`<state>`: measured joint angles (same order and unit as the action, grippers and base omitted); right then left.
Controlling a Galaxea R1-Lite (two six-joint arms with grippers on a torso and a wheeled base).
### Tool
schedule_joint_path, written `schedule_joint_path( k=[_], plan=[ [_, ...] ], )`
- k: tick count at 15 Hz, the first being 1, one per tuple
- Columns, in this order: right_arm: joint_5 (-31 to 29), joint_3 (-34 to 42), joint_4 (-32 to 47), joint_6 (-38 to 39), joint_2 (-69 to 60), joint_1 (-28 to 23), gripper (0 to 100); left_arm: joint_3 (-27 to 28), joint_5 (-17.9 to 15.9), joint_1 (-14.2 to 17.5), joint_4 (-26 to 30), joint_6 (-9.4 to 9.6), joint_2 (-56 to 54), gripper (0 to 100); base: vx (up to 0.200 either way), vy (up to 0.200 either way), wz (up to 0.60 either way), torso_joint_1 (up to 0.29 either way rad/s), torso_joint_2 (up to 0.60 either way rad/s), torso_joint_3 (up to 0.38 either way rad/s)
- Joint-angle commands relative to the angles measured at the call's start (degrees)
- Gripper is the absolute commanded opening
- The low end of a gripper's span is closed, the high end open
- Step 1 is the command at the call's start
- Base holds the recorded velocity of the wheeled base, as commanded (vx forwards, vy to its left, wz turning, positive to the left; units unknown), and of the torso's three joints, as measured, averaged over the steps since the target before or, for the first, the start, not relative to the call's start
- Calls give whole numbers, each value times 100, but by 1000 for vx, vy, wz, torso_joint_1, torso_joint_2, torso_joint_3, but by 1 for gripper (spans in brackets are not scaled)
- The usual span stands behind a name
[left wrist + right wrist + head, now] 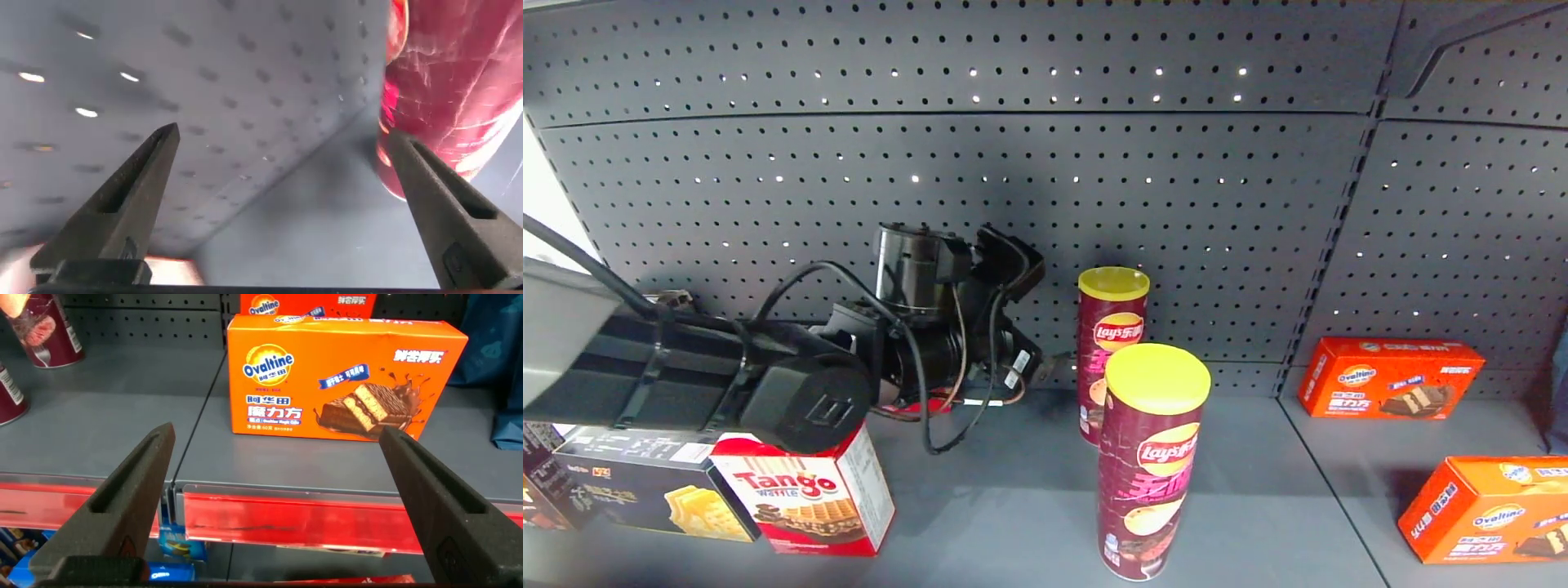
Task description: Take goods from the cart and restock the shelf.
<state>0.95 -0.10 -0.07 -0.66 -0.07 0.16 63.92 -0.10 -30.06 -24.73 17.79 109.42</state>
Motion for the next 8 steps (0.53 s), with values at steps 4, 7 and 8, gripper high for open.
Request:
schedule_joint_path(
  k=[4,7,8],
  plan=[
    [2,1,-1,-4,7,2,100,-230,62,123,742,14,-1793,100,0,0,0,0,0,0],
    [2,1,-1,-4,7,2,100,-960,238,123,1076,14,-3050,100,0,0,0,0,0,0],
    [2,1,-1,-4,7,2,100,-1250,282,132,1076,14,-3384,100,0,0,0,0,0,0]
  ],
)
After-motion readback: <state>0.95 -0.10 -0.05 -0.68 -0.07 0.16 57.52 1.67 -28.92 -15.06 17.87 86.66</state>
